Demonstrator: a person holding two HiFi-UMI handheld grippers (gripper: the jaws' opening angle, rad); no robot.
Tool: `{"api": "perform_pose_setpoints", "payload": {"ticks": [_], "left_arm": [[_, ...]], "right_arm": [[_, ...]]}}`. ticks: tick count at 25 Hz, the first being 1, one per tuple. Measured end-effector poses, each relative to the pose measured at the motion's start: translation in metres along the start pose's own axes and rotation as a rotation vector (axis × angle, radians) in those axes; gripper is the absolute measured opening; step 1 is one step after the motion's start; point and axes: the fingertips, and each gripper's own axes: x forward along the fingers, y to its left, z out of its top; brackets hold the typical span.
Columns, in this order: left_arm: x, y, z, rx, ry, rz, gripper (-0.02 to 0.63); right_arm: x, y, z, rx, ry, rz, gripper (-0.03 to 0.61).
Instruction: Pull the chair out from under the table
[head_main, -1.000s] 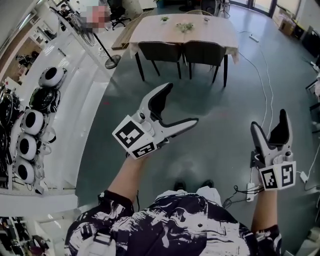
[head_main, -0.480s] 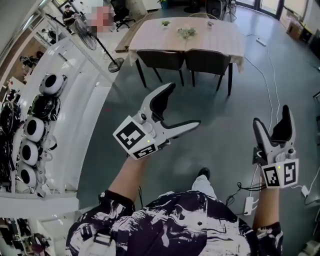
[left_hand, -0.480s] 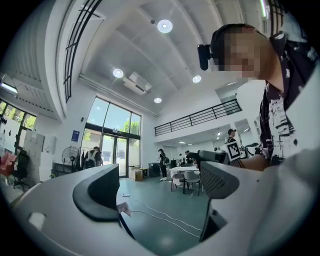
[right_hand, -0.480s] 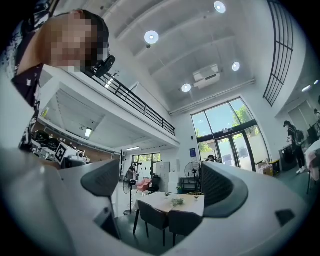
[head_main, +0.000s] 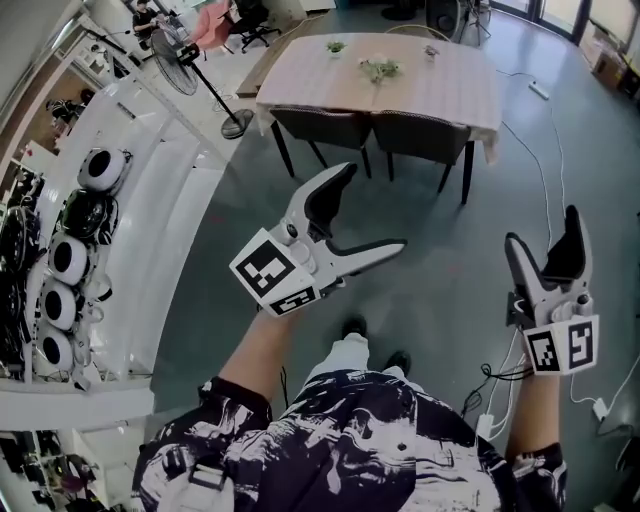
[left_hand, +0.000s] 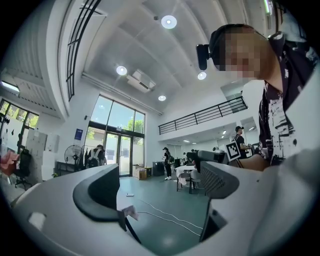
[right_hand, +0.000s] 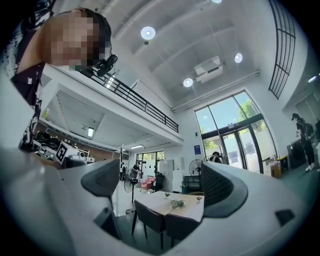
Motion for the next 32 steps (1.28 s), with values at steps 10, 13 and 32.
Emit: {"api": "perform_pose_setpoints", "payload": {"ticks": [10, 13, 32], "left_arm": [[0.047, 0.129, -0.018, -0.016, -0.027, -0.109, 0.479], [0.057, 0.172, -0.022, -0.017, -0.017, -0.145, 0.479], [0.191, 0.357, -0.208, 0.281, 0.488, -0.146, 0.477]], "right_arm": [[0.118, -0.029, -0.037, -0.053, 0.025, -0.069, 0.46], [0.155, -0.036, -0.048, -0.073, 0.041, -0.096, 0.46], [0.335, -0.148, -0.274, -0.445, 0.521, 0.254, 0.459]]}}
